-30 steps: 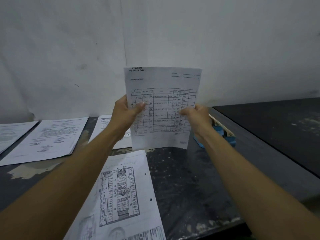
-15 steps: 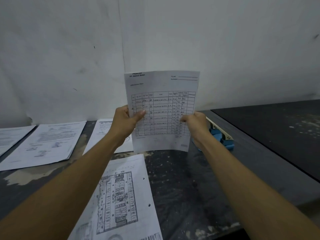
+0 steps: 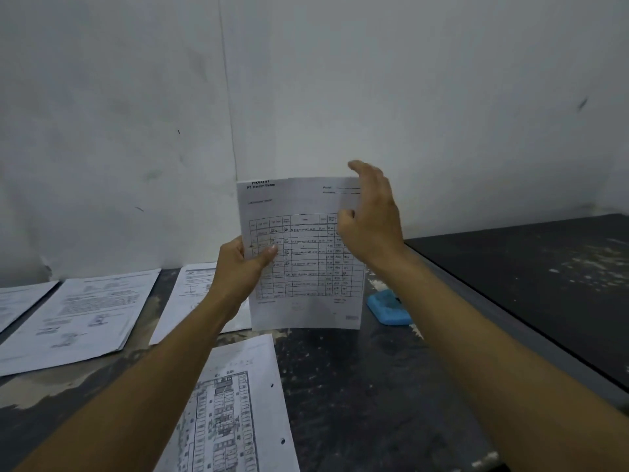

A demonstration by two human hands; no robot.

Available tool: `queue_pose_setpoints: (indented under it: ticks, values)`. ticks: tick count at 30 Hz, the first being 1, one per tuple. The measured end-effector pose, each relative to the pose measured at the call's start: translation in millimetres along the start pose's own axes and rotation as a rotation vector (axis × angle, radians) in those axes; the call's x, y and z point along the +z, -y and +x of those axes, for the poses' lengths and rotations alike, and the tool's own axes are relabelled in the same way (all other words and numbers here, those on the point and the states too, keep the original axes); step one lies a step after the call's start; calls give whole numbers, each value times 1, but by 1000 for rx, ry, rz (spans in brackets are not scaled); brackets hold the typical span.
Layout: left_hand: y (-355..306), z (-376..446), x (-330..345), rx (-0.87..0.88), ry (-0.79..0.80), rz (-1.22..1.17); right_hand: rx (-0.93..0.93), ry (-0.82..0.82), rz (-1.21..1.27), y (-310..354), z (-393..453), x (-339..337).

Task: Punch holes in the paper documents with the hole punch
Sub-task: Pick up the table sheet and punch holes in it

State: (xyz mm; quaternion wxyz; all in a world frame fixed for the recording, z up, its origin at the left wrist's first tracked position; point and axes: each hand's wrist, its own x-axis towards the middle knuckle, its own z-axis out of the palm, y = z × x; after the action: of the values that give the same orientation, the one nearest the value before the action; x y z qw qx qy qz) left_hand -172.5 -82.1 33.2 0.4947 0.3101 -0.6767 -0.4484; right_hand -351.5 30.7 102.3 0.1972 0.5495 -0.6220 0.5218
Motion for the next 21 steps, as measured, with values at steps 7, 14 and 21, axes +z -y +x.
queue_pose_setpoints:
  ticks: [7,14,21]
  values:
    - [-13,7,-5,48,-17,14,-134,23,-323,0,1,0]
    - [-9,0,3,91,-97,-10,-194,110,-376,8,3,2]
    - [-2,-5,19,120,-300,-29,-242,21,-438,10,6,9]
